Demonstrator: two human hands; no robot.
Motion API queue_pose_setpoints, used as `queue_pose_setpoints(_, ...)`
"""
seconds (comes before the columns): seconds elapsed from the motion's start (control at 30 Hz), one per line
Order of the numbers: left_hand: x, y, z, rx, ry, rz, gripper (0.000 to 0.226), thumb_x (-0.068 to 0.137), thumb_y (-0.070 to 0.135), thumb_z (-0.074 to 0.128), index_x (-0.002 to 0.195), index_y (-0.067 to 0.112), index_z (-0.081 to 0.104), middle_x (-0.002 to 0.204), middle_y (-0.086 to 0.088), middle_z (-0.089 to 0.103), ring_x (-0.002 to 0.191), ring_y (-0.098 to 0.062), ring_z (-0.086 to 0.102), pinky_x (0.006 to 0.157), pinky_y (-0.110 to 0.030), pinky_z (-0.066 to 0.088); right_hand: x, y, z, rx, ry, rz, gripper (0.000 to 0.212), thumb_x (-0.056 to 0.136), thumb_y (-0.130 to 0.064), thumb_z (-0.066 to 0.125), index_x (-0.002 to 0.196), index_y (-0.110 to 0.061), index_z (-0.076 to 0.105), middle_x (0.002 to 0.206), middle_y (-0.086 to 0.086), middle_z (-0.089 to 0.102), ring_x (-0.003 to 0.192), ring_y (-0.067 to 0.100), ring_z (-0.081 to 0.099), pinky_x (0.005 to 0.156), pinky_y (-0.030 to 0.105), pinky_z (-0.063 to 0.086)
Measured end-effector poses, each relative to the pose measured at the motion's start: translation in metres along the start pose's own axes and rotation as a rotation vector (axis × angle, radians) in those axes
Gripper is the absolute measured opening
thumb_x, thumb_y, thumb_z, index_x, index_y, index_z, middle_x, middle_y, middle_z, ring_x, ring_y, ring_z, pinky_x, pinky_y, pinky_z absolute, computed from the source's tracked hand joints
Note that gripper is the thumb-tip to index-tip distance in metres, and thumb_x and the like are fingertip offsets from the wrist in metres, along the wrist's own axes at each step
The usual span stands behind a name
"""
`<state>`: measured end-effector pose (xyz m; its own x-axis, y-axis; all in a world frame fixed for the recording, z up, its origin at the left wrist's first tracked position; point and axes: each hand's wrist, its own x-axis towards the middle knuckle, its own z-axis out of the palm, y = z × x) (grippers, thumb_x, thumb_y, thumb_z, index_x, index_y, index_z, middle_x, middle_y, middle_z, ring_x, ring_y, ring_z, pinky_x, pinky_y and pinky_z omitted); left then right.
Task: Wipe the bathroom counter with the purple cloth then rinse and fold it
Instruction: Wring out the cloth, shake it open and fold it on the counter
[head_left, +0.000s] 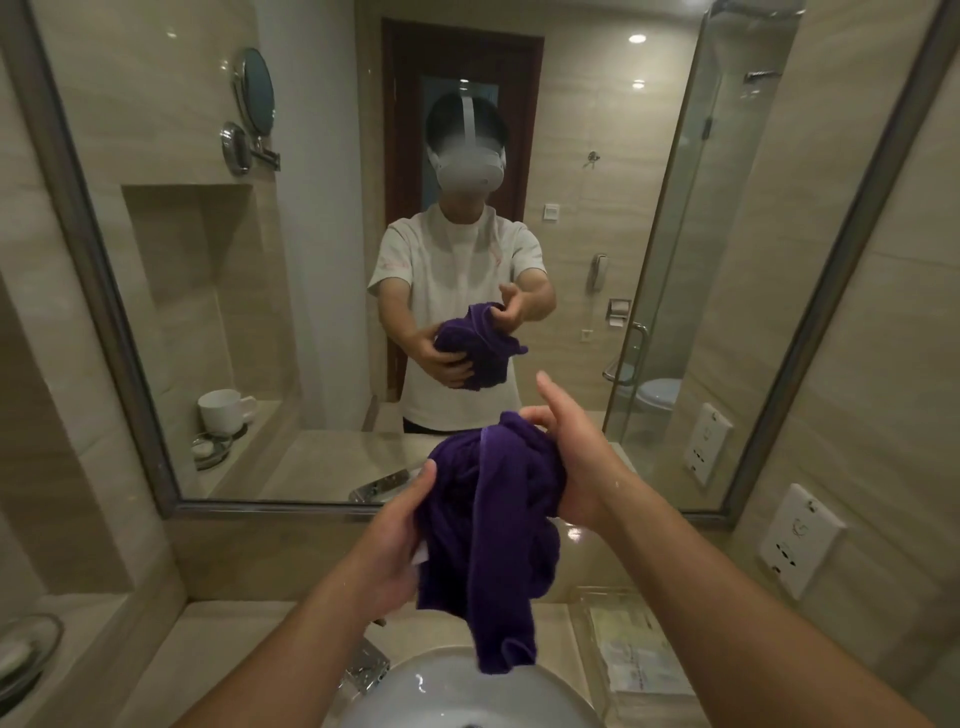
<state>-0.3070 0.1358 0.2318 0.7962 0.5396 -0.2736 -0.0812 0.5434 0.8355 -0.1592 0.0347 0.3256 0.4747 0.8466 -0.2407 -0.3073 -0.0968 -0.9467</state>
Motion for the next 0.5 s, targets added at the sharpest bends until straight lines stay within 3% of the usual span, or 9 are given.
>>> queue_pose_setpoints(0.03,0.003,0.002,0.002,-0.014,-0.024,0.033,0.053,0.082,0.052,0.064,0.126,0.022,0.066,0.124,-0.006,0.070,0.120,-0.031,0.060,0.102,-0.052,0.043,-0.003,-0.004,-0.003,-0.086,-0.041,0.003,0.039,0.083,-0.054,0.071,0.087,-0.015,0.066,0.085,0.009,0.070,0.073,0.024,0.068,0.070,0.037,0.055)
queue_pose_setpoints(0.1,0.006,0.010,0.007,-0.005,-0.054,0.114,0.051,0.081,0.031,0.073,0.127,0.010,0.064,0.125,-0.016,0.068,0.114,-0.035,0.064,0.091,-0.047,0.052,-0.003,-0.010,-0.013,-0.290,-0.021,-0.081,0.033,0.078,-0.035,0.082,0.103,-0.019,0.069,0.099,0.010,0.072,0.086,0.024,0.070,0.077,0.040,0.058)
queue_pose_setpoints(0.17,0.005,0.022,0.007,0.042,-0.057,0.183,0.051,0.074,0.018,0.073,0.122,0.005,0.064,0.123,-0.021,0.067,0.110,-0.035,0.067,0.085,-0.043,0.054,-0.006,-0.017,-0.023,-0.476,0.083,-0.184,0.023,0.085,-0.024,0.077,0.107,-0.027,0.071,0.108,0.008,0.072,0.097,0.025,0.070,0.089,0.043,0.058)
queue_pose_setpoints(0.27,0.002,0.031,0.000,0.106,-0.057,0.237,0.044,0.072,0.016,0.069,0.116,0.009,0.068,0.115,-0.015,0.070,0.107,-0.030,0.067,0.087,-0.041,0.049,-0.010,-0.025,-0.038,-0.620,0.156,-0.349,0.015,0.099,-0.030,0.060,0.105,-0.029,0.074,0.104,-0.004,0.074,0.100,0.016,0.067,0.095,0.036,0.053)
queue_pose_setpoints(0.37,0.003,0.016,-0.006,-0.096,0.028,0.239,0.030,0.085,0.016,0.057,0.112,0.007,0.068,0.109,-0.014,0.073,0.104,-0.030,0.067,0.085,-0.041,0.049,-0.014,-0.033,-0.044,-0.357,0.159,-0.503,0.024,0.102,-0.016,0.052,0.102,-0.022,0.075,0.099,0.001,0.074,0.097,0.019,0.068,0.087,0.032,0.053)
queue_pose_setpoints(0.5,0.009,-0.018,-0.011,-0.395,0.196,0.147,0.028,0.093,0.019,0.046,0.110,0.008,0.067,0.105,-0.015,0.074,0.101,-0.033,0.065,0.090,-0.043,0.048,-0.024,-0.047,-0.038,0.077,0.012,-0.540,0.028,0.097,-0.006,0.043,0.096,-0.013,0.071,0.090,0.006,0.072,0.083,0.018,0.066,0.074,0.030,0.054)
